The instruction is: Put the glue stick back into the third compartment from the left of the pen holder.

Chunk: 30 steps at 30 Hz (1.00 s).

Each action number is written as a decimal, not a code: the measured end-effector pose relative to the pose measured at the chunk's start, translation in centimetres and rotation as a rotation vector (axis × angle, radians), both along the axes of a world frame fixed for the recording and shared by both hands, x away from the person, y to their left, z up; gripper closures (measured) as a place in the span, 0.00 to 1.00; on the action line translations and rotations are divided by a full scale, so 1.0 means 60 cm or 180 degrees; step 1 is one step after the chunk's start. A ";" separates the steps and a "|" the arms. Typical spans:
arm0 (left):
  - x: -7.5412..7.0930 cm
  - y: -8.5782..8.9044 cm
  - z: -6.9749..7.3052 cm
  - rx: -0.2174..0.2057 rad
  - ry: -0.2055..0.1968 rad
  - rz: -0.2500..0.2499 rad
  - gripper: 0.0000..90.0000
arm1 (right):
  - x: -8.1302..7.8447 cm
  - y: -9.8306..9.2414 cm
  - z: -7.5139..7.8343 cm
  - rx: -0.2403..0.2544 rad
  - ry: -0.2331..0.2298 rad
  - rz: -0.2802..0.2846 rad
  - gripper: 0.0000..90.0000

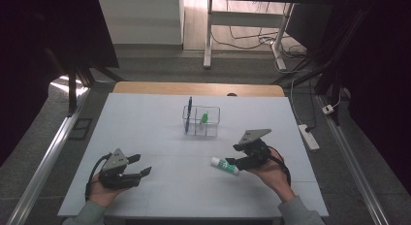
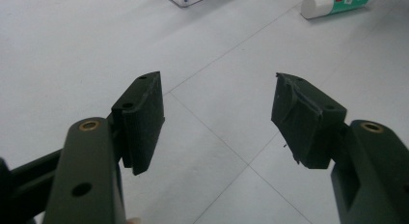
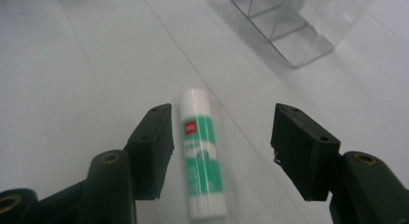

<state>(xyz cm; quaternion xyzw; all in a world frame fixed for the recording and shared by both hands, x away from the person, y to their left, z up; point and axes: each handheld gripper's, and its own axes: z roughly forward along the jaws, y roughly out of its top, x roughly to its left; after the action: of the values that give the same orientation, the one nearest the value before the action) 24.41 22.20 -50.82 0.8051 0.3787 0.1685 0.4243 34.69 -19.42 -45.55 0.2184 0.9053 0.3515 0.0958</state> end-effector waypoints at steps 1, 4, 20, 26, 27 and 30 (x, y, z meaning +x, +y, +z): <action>0.000 0.000 0.000 0.0010 0.0000 -0.0007 0.40 | 0.003 0.009 0.003 -0.0041 -0.0001 0.0024 0.45; 0.001 0.000 -0.001 0.0007 0.0002 -0.0004 0.40 | 0.010 0.035 0.012 -0.0111 0.0003 0.0068 0.46; 0.001 -0.001 0.000 0.0010 -0.0014 -0.0024 0.40 | 0.024 0.075 -0.002 -0.0256 0.0247 0.0171 0.45; 0.001 0.000 0.001 0.0009 -0.0017 -0.0016 0.40 | 0.023 0.083 -0.011 -0.0399 0.0268 0.0225 0.45; 0.001 0.001 0.001 0.0005 -0.0017 -0.0013 0.40 | 0.023 0.085 -0.013 -0.0417 0.0281 0.0223 0.45; 0.001 0.001 0.001 0.0002 -0.0018 -0.0013 0.40 | 0.023 0.089 -0.019 -0.0471 0.0319 0.0229 0.45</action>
<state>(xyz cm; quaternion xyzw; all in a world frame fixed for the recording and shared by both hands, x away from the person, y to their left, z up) 24.48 22.25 -50.78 0.8055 0.3758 0.1700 0.4254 36.08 -14.11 -46.72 0.1955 0.9397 0.2755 0.0536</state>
